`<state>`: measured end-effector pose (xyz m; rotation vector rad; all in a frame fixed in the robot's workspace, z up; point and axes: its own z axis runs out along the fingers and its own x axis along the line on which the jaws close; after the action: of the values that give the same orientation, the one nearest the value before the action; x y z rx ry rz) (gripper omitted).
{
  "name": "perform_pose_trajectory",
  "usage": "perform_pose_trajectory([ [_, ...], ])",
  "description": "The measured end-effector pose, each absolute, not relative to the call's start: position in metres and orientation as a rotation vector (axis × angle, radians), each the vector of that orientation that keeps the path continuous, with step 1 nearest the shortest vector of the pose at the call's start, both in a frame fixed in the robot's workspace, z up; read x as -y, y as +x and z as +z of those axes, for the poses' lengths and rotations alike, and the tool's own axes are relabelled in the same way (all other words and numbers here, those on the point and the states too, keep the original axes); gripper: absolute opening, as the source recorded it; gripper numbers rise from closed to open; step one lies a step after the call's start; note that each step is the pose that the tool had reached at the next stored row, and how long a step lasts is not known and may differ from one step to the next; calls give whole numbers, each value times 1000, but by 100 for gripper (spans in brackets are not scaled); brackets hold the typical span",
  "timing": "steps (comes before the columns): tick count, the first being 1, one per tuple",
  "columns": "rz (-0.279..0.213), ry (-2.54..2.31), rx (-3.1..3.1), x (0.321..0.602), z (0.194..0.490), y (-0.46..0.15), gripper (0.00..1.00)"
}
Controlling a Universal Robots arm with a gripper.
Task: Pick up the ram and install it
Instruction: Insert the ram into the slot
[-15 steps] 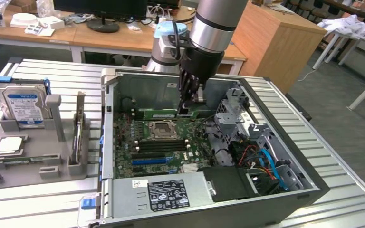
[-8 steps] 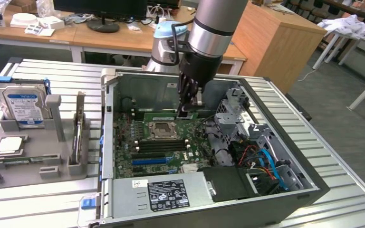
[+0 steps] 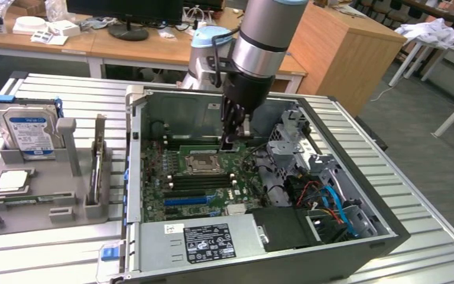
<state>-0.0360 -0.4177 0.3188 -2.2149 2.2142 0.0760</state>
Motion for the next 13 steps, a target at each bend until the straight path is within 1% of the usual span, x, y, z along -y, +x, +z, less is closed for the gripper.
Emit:
perform_pose_trajectory([
  [13,73,-2214,-2213,418,305,-36,13],
])
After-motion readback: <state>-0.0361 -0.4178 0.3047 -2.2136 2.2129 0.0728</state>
